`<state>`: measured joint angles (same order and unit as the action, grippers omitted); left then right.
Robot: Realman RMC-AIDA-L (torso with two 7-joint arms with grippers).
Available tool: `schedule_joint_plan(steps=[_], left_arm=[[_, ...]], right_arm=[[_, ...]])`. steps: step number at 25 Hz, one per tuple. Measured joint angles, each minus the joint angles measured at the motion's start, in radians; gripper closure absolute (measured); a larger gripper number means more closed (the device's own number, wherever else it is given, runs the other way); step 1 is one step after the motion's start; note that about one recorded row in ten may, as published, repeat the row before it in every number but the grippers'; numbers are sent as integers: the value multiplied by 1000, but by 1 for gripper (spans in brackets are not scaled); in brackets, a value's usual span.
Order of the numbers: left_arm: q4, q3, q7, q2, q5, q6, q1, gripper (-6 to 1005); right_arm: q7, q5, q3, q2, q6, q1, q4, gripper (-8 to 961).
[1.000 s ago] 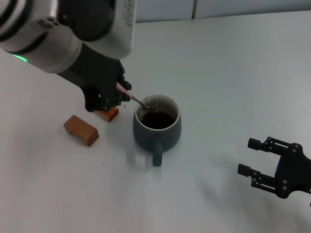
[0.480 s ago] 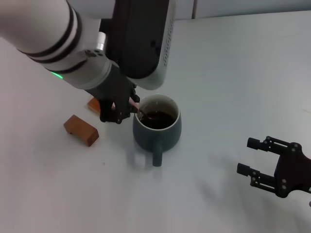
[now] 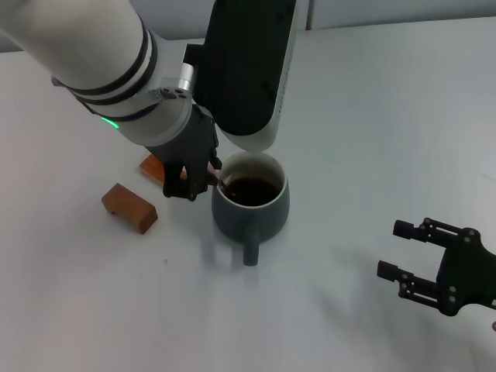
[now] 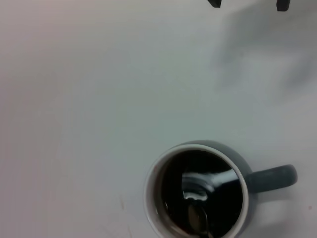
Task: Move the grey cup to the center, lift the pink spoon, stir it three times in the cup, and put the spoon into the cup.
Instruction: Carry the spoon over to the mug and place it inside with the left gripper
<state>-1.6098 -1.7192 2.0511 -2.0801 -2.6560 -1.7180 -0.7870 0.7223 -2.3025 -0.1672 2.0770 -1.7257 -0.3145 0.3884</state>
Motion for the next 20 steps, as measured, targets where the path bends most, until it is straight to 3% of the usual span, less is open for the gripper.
schedule_joint_plan(steps=[10,20], left_arm=[[-28,-53,24,0,4,-20,-6,873],[-23,-76,26,0,25,62,-10,872]], right_arm=[[1,0,0,1,2,2,-2,273],[4,0,0,1,2,4,-18,273]])
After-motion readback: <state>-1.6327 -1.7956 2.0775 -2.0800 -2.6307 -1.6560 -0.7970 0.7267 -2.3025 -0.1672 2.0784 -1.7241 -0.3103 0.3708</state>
